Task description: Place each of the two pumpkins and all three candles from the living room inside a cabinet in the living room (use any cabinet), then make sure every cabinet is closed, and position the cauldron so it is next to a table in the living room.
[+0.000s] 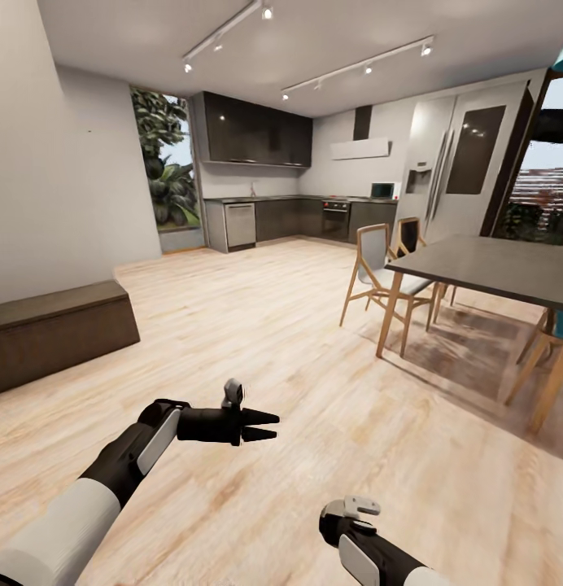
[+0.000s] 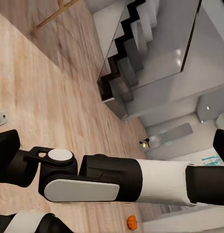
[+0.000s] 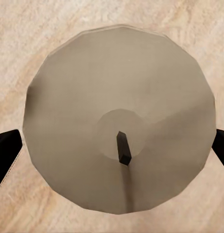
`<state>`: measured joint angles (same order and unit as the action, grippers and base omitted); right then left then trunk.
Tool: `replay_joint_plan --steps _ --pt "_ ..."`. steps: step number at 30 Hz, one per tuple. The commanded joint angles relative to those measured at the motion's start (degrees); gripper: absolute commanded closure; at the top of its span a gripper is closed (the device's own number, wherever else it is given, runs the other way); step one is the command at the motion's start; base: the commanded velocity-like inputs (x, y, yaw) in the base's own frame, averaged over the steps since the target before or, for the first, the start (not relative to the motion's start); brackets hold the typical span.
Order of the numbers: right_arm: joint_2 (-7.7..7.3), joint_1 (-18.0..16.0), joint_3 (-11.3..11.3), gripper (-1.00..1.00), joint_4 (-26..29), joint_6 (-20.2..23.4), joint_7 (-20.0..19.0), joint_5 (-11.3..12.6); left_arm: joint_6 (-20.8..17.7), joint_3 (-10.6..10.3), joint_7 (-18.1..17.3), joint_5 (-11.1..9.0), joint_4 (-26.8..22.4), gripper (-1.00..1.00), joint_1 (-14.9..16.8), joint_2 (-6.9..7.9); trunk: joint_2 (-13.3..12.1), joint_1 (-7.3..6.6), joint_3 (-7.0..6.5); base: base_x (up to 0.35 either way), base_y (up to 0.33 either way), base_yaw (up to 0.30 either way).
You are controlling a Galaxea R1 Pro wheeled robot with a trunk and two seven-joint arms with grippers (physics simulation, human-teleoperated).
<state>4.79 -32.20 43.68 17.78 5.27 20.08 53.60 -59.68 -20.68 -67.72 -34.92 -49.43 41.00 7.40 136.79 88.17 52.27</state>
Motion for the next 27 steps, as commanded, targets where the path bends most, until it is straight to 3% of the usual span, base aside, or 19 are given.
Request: replay_joint_plan --steps 1,27 --pt "-0.04 -0.1 0.4 1.00 0.1 0.3 0.4 0.1 -0.3 -0.1 -0.1 -0.2 0.0 -1.00 0.1 0.05 0.0 -0.01 0.06 0.000 0.000 0.293" --pt "-0.04 -0.1 0.4 1.00 0.1 0.3 0.4 0.1 -0.3 -0.1 -0.2 -0.7 0.1 -1.00 0.0 0.42 0.0 -0.01 0.06 0.000 0.000 0.293"
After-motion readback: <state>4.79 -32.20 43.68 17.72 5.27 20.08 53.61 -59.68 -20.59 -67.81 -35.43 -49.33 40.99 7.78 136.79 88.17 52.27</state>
